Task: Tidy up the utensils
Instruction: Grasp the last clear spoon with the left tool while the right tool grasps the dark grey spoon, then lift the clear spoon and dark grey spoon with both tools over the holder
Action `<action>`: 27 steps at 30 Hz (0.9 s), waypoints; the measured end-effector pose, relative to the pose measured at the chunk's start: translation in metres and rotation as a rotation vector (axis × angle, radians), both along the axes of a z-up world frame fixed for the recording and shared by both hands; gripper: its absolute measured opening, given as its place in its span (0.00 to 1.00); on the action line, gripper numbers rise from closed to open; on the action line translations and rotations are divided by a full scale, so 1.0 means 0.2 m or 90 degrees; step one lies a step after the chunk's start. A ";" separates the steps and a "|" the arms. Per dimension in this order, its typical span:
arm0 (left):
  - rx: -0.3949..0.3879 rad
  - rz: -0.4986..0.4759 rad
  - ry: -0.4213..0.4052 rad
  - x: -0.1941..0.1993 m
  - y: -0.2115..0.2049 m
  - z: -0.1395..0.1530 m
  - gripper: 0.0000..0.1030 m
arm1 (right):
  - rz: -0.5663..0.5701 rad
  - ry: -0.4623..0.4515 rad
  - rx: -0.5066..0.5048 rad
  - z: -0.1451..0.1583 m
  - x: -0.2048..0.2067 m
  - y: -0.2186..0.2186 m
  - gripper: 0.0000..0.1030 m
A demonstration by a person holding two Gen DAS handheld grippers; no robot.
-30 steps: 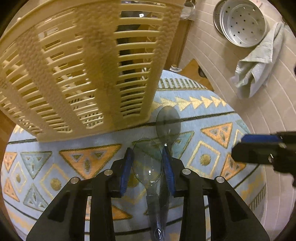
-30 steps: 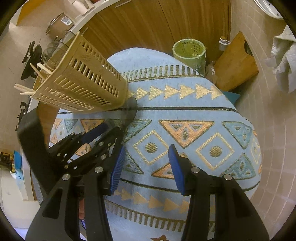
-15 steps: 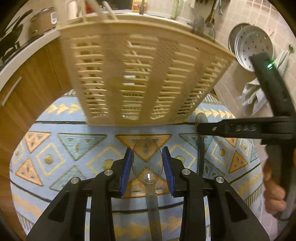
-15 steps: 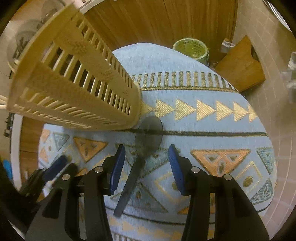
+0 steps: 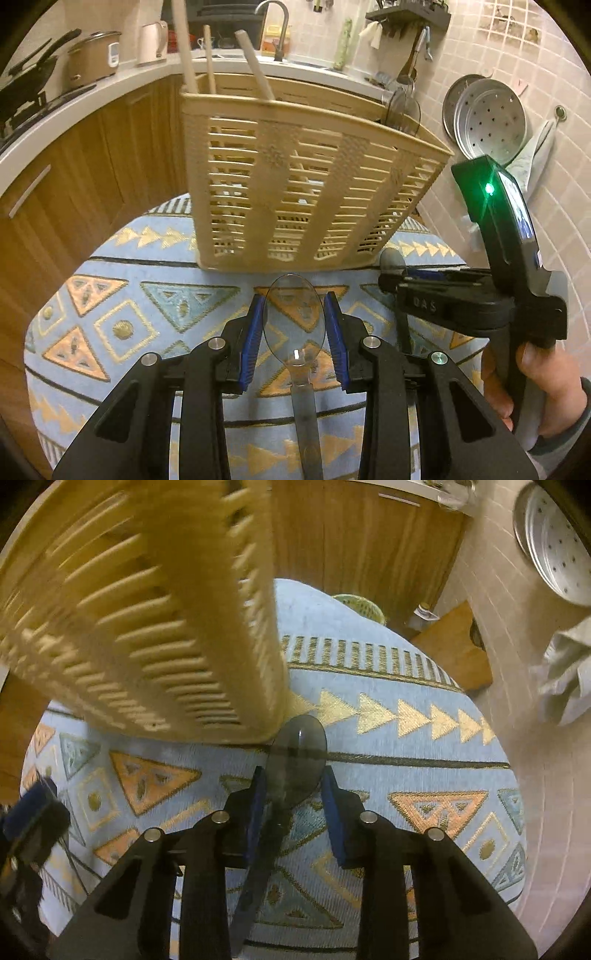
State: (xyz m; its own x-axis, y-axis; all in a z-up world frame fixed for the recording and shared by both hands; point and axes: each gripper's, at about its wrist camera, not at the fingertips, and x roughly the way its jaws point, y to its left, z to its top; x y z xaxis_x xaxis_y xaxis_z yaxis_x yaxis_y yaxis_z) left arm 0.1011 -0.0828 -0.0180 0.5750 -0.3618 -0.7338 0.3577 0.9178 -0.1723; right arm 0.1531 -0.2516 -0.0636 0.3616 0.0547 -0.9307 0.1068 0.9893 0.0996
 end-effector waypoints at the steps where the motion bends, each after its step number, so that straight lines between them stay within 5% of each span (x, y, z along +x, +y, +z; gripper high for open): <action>1: -0.002 0.001 -0.002 0.00 -0.01 -0.01 0.30 | 0.004 0.003 0.010 0.00 -0.02 0.00 0.26; 7: -0.026 -0.001 -0.025 -0.03 0.04 0.03 0.30 | 0.054 -0.019 0.049 0.05 -0.14 0.02 0.25; 14: -0.050 -0.009 -0.098 -0.13 0.04 0.16 0.30 | 0.137 -0.120 0.119 0.25 -0.35 0.04 0.23; 15: -0.054 -0.009 -0.107 -0.15 0.05 0.18 0.30 | 0.150 -0.138 0.127 0.29 -0.39 0.05 0.20; 16: -0.060 -0.010 -0.117 -0.16 0.05 0.21 0.30 | 0.167 -0.150 0.138 0.32 -0.41 0.05 0.02; 20: -0.083 -0.011 -0.159 -0.22 0.07 0.33 0.30 | 0.181 -0.195 0.139 0.46 -0.48 0.07 0.02; 27: -0.092 -0.006 -0.173 -0.23 0.10 0.39 0.30 | 0.212 -0.144 0.142 0.40 -0.43 0.07 0.03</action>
